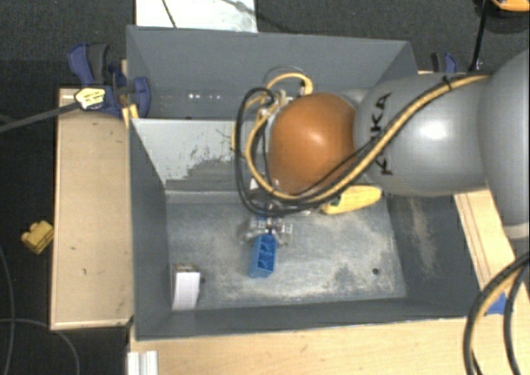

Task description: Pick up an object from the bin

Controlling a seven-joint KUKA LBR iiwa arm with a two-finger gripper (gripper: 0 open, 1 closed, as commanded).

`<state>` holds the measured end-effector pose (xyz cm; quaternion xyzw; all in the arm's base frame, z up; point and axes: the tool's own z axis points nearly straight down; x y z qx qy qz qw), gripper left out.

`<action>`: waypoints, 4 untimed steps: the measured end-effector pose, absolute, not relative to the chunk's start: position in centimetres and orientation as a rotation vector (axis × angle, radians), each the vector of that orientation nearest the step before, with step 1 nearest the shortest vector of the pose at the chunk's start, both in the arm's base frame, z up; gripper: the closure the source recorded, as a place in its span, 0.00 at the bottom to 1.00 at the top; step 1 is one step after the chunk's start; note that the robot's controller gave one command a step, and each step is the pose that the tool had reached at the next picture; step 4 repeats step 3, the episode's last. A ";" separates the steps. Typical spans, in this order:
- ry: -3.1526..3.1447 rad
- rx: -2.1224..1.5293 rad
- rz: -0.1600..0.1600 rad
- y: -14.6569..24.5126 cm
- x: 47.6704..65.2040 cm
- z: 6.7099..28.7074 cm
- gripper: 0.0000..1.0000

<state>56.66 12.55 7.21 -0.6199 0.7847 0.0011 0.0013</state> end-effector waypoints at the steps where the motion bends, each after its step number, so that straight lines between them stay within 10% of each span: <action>1: 2.466 -1.947 0.007 12.5 56.5 7.7 1.00; 4: 2.466 -1.939 0.000 12.5 56.7 11.2 1.00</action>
Offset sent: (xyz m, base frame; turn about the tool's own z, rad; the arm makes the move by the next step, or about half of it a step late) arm 0.0000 -0.0001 0.0374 0.0000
